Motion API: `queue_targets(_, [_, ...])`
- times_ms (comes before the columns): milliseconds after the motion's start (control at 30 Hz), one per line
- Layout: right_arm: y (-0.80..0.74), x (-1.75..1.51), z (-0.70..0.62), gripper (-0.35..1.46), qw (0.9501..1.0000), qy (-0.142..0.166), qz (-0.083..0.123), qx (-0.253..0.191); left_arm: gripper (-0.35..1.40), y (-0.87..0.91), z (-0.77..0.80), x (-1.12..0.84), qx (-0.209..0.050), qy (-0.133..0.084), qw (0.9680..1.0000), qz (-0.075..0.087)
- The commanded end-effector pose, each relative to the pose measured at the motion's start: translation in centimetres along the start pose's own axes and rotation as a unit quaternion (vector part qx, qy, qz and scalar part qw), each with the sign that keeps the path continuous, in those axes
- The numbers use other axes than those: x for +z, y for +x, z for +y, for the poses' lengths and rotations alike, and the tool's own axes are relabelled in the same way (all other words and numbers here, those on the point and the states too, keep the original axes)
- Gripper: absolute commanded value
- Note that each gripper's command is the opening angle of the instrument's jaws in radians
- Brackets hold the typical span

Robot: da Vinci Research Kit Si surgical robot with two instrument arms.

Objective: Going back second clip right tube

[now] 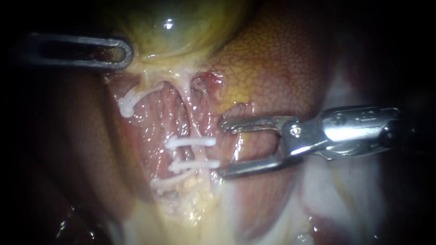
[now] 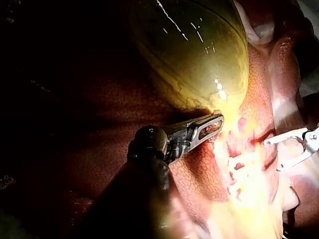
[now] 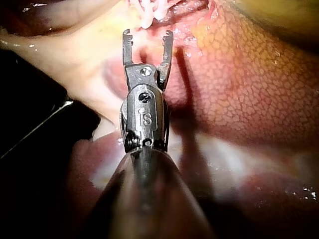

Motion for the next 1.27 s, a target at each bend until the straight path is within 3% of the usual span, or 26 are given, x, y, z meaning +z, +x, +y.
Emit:
queue_targets(33, [-0.01,-0.04,0.0,0.5,1.0,-0.004,-0.001,-0.001,-0.35,0.0,0.0,0.01,0.0,-0.001,1.0,0.0])
queue_targets(333, [0.0,-0.26,0.05,0.5,0.9994,-0.031,-0.007,-0.012,-0.35,0.06,-0.02,0.11,0.001,0.004,1.0,0.002])
queue_targets(533, [0.01,-0.29,0.05,0.5,0.9994,-0.03,-0.008,-0.013,-0.35,0.17,-0.03,0.37,0.004,0.012,0.9999,0.005])
queue_targets(733, [0.01,-0.29,0.05,0.5,0.9994,-0.03,-0.008,-0.013,-0.35,0.21,0.06,0.63,0.007,0.015,0.9998,0.006])
queue_targets(1267, [0.02,-0.24,0.04,0.5,0.9996,-0.022,-0.006,-0.013,-0.35,0.2,0.09,0.64,0.008,0.016,0.9998,0.007])
